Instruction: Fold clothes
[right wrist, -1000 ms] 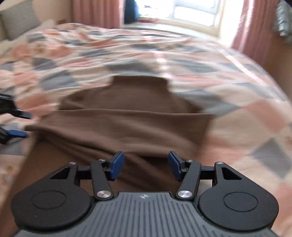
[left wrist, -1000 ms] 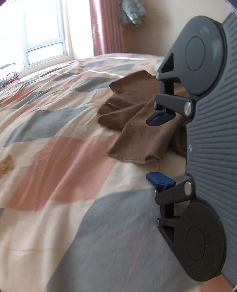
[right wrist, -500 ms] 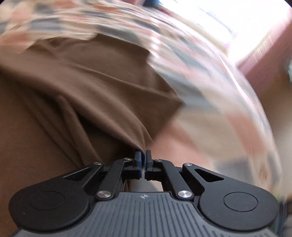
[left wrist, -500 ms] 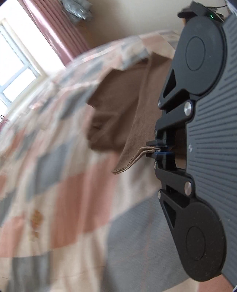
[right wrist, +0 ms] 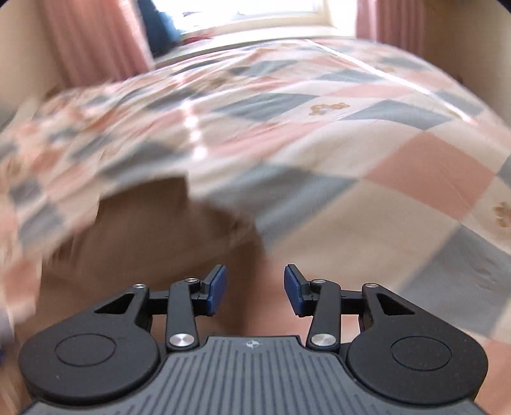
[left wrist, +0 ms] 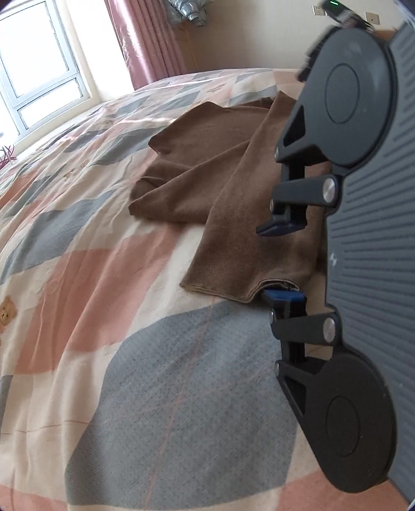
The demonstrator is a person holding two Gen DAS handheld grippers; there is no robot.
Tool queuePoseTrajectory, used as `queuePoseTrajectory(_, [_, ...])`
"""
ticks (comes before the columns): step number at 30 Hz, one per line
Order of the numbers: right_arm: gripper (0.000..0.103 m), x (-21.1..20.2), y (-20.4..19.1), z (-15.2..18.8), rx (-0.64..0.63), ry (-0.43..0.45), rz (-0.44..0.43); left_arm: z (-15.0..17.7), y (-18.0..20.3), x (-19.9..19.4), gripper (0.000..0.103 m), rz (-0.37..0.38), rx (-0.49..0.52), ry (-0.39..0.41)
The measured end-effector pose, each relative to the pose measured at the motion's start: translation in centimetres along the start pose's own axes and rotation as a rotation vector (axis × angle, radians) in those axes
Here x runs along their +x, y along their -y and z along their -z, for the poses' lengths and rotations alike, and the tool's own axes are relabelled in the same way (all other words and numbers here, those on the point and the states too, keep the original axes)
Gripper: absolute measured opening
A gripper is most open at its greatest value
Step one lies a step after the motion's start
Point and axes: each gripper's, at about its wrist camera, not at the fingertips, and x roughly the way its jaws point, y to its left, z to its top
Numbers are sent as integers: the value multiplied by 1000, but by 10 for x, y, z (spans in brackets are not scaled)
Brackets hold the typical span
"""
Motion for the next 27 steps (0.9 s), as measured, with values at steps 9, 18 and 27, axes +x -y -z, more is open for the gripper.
queuePoseTrajectory(9, [5, 86, -1, -53, 56, -220, 24, 11, 18, -14, 0, -88, 193, 93])
queuePoseTrajectory(18, [52, 62, 25, -39, 299, -57, 16, 17, 8, -12, 11, -191, 166, 116])
queuePoseTrajectory(27, [52, -29, -23, 40, 159, -24, -84, 51, -2, -35, 69, -40, -323, 106])
